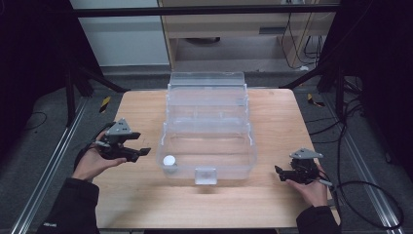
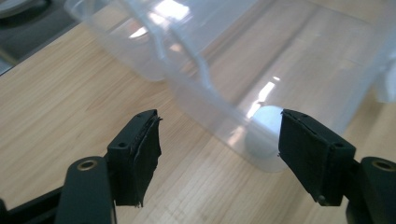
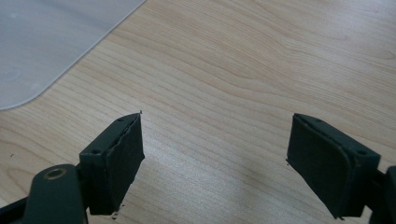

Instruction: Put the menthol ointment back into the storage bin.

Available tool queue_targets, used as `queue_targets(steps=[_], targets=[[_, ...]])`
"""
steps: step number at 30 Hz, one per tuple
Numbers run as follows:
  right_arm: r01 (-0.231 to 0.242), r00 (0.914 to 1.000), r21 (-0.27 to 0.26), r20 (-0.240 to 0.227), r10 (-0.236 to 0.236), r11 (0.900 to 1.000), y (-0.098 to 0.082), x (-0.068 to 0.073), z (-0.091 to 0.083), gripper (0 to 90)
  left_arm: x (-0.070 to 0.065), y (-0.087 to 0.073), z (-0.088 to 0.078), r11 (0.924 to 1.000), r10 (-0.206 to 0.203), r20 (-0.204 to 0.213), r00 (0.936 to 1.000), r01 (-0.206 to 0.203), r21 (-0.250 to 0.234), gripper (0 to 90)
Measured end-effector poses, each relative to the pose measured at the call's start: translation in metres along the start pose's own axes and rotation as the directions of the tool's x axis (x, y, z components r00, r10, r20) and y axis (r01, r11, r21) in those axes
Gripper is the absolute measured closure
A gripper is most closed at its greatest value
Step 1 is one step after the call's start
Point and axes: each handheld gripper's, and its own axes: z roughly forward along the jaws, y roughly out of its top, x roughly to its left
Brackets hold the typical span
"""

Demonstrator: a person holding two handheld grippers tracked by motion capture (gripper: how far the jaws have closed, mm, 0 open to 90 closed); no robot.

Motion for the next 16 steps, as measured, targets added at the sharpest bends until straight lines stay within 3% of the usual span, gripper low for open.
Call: queue_targets(steps=[2,5,6,9,10,12,14,16], targets=[[-0.01,0.9999,-0.004,-0.004,0.01,1.0,0.0,0.0,-0.001,18.6,0.0,-0.011,0.001,0.9994,-0.033,-0.047,0.9983,0.033,-0.011,28.2],[-0.01,0.9999,-0.012,-0.001,0.01,1.0,-0.001,-0.001,-0.001,18.7,-0.001,-0.028,0.002,0.993,-0.108,-0.126,0.9861,0.101,-0.061,25.2],[-0.01,1.0,-0.014,-0.003,0.01,1.0,-0.001,-0.001,-0.002,18.7,-0.002,-0.035,0.003,0.9877,-0.146,-0.163,0.9757,0.135,-0.08,25.1],[-0.018,0.9998,-0.019,-0.002,0.018,1.0,-0.001,-0.002,-0.003,18.6,-0.003,-0.048,0.005,0.97,-0.227,-0.206,0.952,0.201,-0.136,25.2],[-0.024,0.9997,-0.019,-0.006,0.024,1.0,-0.001,-0.002,-0.003,18.5,-0.003,-0.054,0.006,0.9579,-0.269,-0.225,0.9366,0.235,-0.165,25.1],[-0.023,0.9997,-0.024,-0.006,0.022,0.999,-0.002,-0.002,-0.004,18.3,-0.002,-0.063,0.007,0.9371,-0.328,-0.246,0.9121,0.281,-0.207,25.2],[-0.031,0.9995,-0.026,-0.009,0.031,0.999,-0.002,-0.002,-0.005,18.1,-0.002,-0.071,0.008,0.9116,-0.392,-0.285,0.8749,0.327,-0.249,25.6],[-0.031,0.9995,-0.037,-0.01,0.031,0.999,-0.002,-0.003,-0.006,18.0,-0.002,-0.08,0.009,0.8979,-0.423,-0.319,0.8479,0.345,-0.273,25.7]])
